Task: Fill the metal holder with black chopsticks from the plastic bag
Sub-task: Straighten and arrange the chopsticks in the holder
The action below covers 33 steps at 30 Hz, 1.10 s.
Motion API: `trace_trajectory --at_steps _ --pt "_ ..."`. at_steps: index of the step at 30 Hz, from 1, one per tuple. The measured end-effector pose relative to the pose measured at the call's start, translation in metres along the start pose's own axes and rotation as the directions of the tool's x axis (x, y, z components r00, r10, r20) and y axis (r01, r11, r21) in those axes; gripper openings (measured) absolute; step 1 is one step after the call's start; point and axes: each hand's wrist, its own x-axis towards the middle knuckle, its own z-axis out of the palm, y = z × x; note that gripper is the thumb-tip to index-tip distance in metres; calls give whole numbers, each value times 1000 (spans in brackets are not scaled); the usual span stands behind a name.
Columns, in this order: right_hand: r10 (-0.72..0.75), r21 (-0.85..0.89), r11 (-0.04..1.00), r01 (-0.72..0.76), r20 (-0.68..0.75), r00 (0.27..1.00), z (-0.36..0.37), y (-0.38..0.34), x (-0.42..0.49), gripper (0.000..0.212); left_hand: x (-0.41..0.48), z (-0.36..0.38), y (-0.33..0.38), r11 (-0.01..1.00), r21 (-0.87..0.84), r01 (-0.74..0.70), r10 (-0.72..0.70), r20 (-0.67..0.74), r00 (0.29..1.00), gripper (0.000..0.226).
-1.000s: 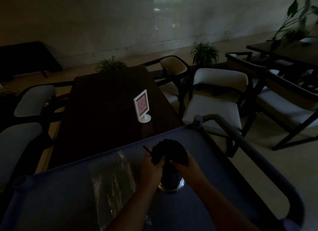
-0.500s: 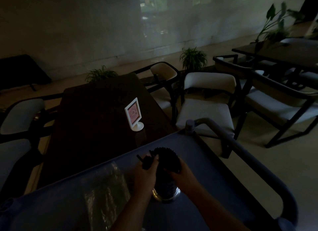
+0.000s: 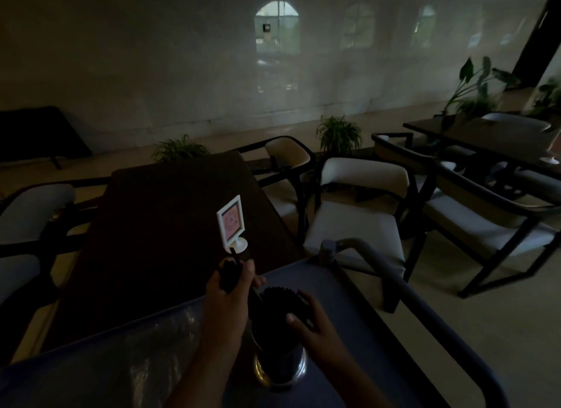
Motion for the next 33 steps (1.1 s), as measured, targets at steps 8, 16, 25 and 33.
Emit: trace_trajectory --at_steps 8,16,25,33 --pt "-261 -117 965 235 -319 911 -2 -44 -12 25 4 -14 27 972 -148 -184 177 -60 982 17" --pt "-31 253 963 94 -242 970 50 -98 -44 25 0 -24 71 756 -631 -173 141 -101 985 25" --pt "74 819 464 -338 345 936 88 -138 -37 40 -29 -14 65 486 -861 152 -178 72 981 31" --pt "165 864 503 -31 -61 984 77 -161 -10 17 -36 -26 45 392 -895 213 -302 93 949 24"
